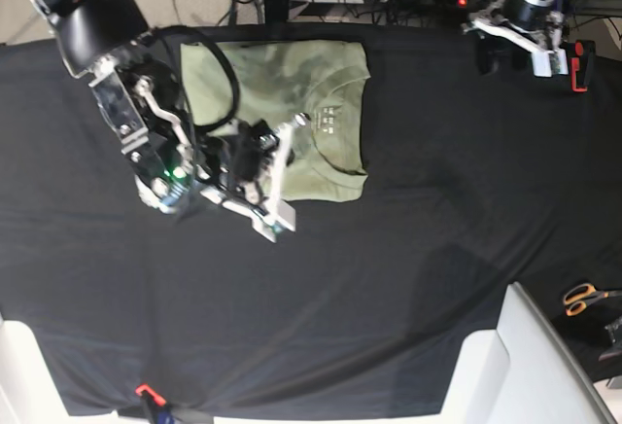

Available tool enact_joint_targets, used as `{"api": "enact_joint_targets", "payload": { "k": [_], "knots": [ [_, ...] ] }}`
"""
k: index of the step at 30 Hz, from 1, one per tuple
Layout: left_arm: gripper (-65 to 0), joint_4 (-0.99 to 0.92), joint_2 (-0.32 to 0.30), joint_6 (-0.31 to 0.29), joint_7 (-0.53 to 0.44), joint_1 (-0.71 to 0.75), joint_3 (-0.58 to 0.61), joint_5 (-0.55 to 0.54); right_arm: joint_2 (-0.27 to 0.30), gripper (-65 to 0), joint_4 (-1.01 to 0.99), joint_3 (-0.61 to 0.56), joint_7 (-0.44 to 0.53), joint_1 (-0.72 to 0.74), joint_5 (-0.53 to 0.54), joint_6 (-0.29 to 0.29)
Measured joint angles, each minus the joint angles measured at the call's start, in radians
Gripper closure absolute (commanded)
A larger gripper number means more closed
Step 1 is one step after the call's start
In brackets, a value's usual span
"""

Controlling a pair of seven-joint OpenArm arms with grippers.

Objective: Fold the T-shirt properly
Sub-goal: 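Grasp the folded shirt with the left gripper and rotate it flat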

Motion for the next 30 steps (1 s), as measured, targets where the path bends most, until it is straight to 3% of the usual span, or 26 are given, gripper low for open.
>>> {"api": "enact_joint_targets", "payload": {
  "k": [3,7,9,11,14,18,23,26,30],
  "knots": [
    [-35.2,0.085,0.002,-0.013,0.167,-0.024,0.081,-0.037,0.068,0.0,0.053,0.041,0.123,-0.064,0.024,0.009],
    [-38.2,0.116,-0.007,-0.010,0.271,-0.108,0.166,-0.304,0.137,0.0,0.062,0.140,0.180,-0.157,-0.010,-0.003],
    [-47.7,0.096,-0.011,-0.013,0.265,-0.129,0.212,-0.406,0.149,0.0,0.062,0.157,0.188,-0.185,-0.001,0.001],
    [-65.0,0.067,-0.043,-0.001,0.282,-0.151,0.296,-0.409,0.152,0.0,0.063,0.164,0.192,-0.205,0.007,0.009],
    [-65.0,0.023,-0.071,0.000,0.274,-0.210,0.425,-0.432,0.185,0.0,0.064,0.195,0.197,-0.229,0.014,0.016],
    [-65.0,-0.118,-0.051,-0.010,0.262,-0.292,0.518,-0.439,0.233,0.0,0.064,0.250,0.278,-0.274,0.004,0.005],
    [-65.0,-0.264,-0.056,-0.012,0.259,-0.346,0.587,-0.438,0.230,0.0,0.065,0.362,0.348,-0.346,0.023,0.017],
    [-65.0,-0.287,-0.043,-0.002,0.206,-0.350,0.600,-0.437,0.237,0.0,0.065,0.452,0.353,-0.364,0.006,0.004],
    [-65.0,-0.348,-0.047,-0.040,0.174,-0.350,0.598,-0.473,0.227,0.0,0.065,0.508,0.357,-0.368,0.017,0.113]
  ]
}}
